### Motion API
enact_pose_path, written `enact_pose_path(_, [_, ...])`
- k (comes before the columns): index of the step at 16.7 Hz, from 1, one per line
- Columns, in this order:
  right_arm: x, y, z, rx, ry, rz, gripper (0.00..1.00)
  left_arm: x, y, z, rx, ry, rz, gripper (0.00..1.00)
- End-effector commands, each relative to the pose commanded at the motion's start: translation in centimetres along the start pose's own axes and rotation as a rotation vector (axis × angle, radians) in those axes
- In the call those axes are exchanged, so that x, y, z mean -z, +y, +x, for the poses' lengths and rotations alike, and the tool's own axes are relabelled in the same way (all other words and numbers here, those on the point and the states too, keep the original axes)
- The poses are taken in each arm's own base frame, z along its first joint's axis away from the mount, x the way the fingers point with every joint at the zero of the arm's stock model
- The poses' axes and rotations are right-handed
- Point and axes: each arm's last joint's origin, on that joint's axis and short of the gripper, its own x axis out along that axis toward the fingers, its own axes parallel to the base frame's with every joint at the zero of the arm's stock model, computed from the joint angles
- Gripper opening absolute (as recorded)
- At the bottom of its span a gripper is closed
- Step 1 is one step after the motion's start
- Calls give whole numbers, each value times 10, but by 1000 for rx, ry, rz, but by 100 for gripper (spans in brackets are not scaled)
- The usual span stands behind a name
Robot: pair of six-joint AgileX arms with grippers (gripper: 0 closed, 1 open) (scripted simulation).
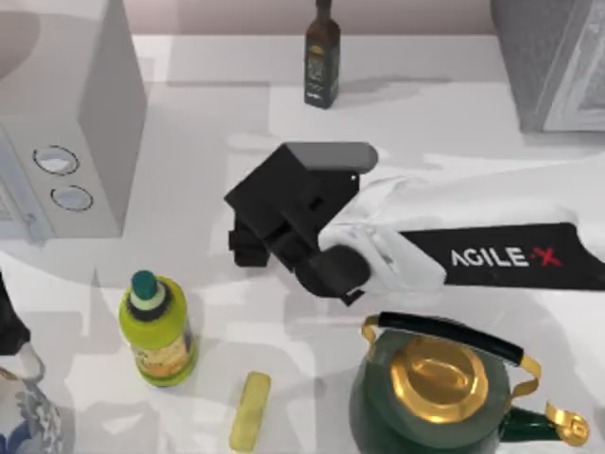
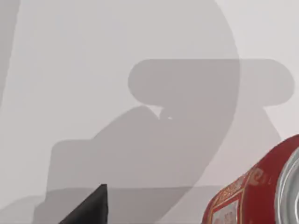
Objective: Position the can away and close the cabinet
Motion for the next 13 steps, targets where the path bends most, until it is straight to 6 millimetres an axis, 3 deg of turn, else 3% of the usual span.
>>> enact_pose_path(4, [3,0,29,2,2,-2,100,0,0,0,0,0,0,100])
enact_pose_path(12, [9,-11,29,3,3,-3,100,0,0,0,0,0,0,100])
enact_pose_path(13, [9,-11,29,3,3,-3,92,0,0,0,0,0,0,100])
